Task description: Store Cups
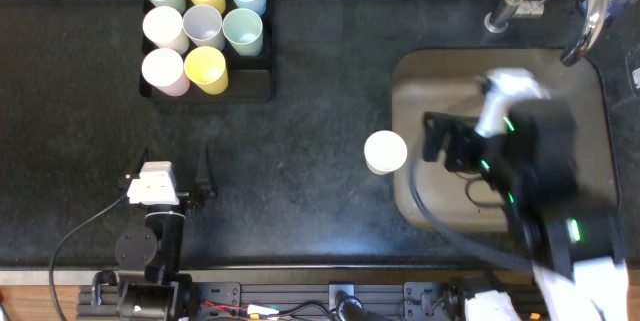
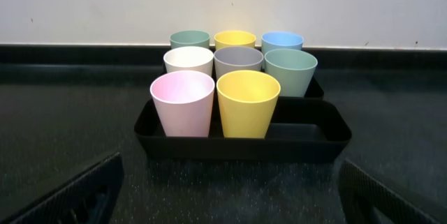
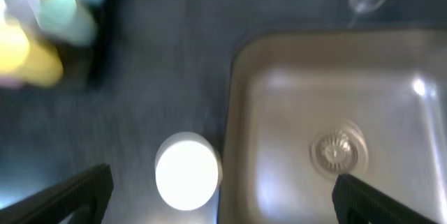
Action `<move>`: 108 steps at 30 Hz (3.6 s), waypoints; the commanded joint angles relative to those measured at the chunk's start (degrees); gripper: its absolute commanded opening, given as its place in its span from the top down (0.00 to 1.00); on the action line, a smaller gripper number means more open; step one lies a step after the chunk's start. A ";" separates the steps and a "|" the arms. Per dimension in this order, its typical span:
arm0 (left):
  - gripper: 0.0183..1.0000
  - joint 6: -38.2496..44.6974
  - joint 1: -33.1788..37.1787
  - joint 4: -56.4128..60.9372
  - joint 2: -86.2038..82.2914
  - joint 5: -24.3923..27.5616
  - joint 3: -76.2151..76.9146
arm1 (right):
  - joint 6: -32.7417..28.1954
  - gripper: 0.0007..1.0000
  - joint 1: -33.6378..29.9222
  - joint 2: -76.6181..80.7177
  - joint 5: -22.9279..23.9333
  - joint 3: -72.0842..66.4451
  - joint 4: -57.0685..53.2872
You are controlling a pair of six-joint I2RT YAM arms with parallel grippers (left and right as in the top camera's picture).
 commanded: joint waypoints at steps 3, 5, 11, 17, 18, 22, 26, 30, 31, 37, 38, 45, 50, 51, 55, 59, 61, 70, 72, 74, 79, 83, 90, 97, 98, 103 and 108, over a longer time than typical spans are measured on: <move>0.00 1.07 -0.11 0.02 -0.52 0.39 -0.15 | -16.20 0.00 5.20 16.06 8.20 8.44 -11.17; 0.00 1.07 -0.11 0.02 -0.52 0.39 -0.15 | -17.00 0.00 5.18 19.74 7.80 8.39 -11.72; 0.00 1.07 -0.11 0.00 -0.52 0.39 -0.15 | -22.77 0.00 5.18 26.80 -4.61 8.39 -11.72; 0.00 1.07 -0.11 0.00 -0.52 0.39 -0.15 | -25.66 0.00 5.03 32.37 -4.98 8.39 -10.45; 0.00 1.07 -0.11 0.02 -0.52 0.39 -0.15 | -25.77 0.00 4.81 33.14 -4.92 8.39 -10.12; 0.00 1.07 -0.11 0.00 -0.52 0.39 -0.15 | -25.77 0.00 3.80 35.80 -2.08 8.39 -9.92; 0.00 1.07 -0.11 0.00 -0.52 0.39 -0.15 | -25.75 0.00 2.91 37.77 -0.79 8.39 -9.75; 0.00 1.07 -0.11 0.02 -0.52 0.39 -0.15 | -25.75 0.00 1.92 39.34 -0.76 8.39 -8.94; 0.00 1.07 -0.11 0.00 -0.52 0.39 -0.15 | -25.75 0.00 1.88 39.71 -0.76 8.39 -8.44; 0.00 1.07 -0.11 0.00 -0.52 0.39 -0.15 | -25.75 0.00 1.95 42.75 -0.76 8.39 -6.71; 0.00 1.07 -0.11 0.02 -0.52 0.39 -0.15 | -25.75 0.00 2.01 43.12 -0.79 8.39 -6.69; 0.00 1.07 -0.11 0.00 -0.52 0.39 -0.15 | -25.68 0.66 2.16 43.67 -0.98 8.41 -6.23; 0.00 1.07 -0.11 0.02 -0.52 0.39 -0.15 | -22.73 0.96 3.52 42.95 -1.09 10.29 -6.45; 0.00 1.07 -0.11 0.02 -0.52 0.39 -0.15 | -21.88 0.96 4.07 42.75 -1.25 11.80 -6.95; 0.00 1.07 -0.11 0.02 -0.52 0.39 -0.15 | -19.54 0.96 6.78 42.51 -1.18 20.52 -10.43; 0.00 1.07 -0.11 0.00 -0.52 0.39 -0.15 | -16.81 0.96 10.45 42.53 -1.20 32.85 -12.72; 0.00 1.07 -0.11 0.00 -0.52 0.39 -0.15 | -15.13 0.96 12.52 42.64 -1.22 39.41 -11.08; 0.00 1.07 -0.11 0.00 -0.52 0.39 -0.15 | -9.53 0.96 19.85 52.30 -2.43 62.55 -3.19; 0.00 1.07 -0.11 0.02 -0.52 0.39 -0.15 | -8.94 0.96 21.49 56.15 -2.45 67.78 -3.10; 0.00 1.07 -0.11 0.00 -0.52 0.39 -0.15 | -8.94 0.96 22.91 59.17 -2.51 70.99 -3.13; 0.00 1.07 -0.11 0.00 -0.52 0.39 -0.15 | -9.03 0.96 25.53 63.95 -3.15 72.06 -3.54; 0.00 1.07 -0.11 0.02 -0.52 0.39 -0.15 | -9.22 0.96 27.02 67.21 -3.08 72.06 -5.51; 0.00 1.07 -0.11 0.00 -0.52 0.39 -0.15 | -9.62 0.96 27.21 71.63 -0.13 72.04 -9.46; 0.00 1.07 -0.11 0.00 -0.52 0.39 -0.15 | -9.88 0.96 27.28 74.64 2.05 72.04 -9.29; 0.00 1.07 -0.11 0.00 -0.52 0.39 -0.15 | -10.08 0.96 27.28 75.21 2.05 72.04 -9.11; 0.00 1.07 -0.11 0.00 -0.52 0.39 -0.15 | -10.27 0.96 27.28 77.53 2.47 72.04 -8.41; 0.00 1.07 -0.11 0.00 -0.52 0.39 -0.15 | -10.29 0.96 27.26 78.93 2.47 72.04 -8.13</move>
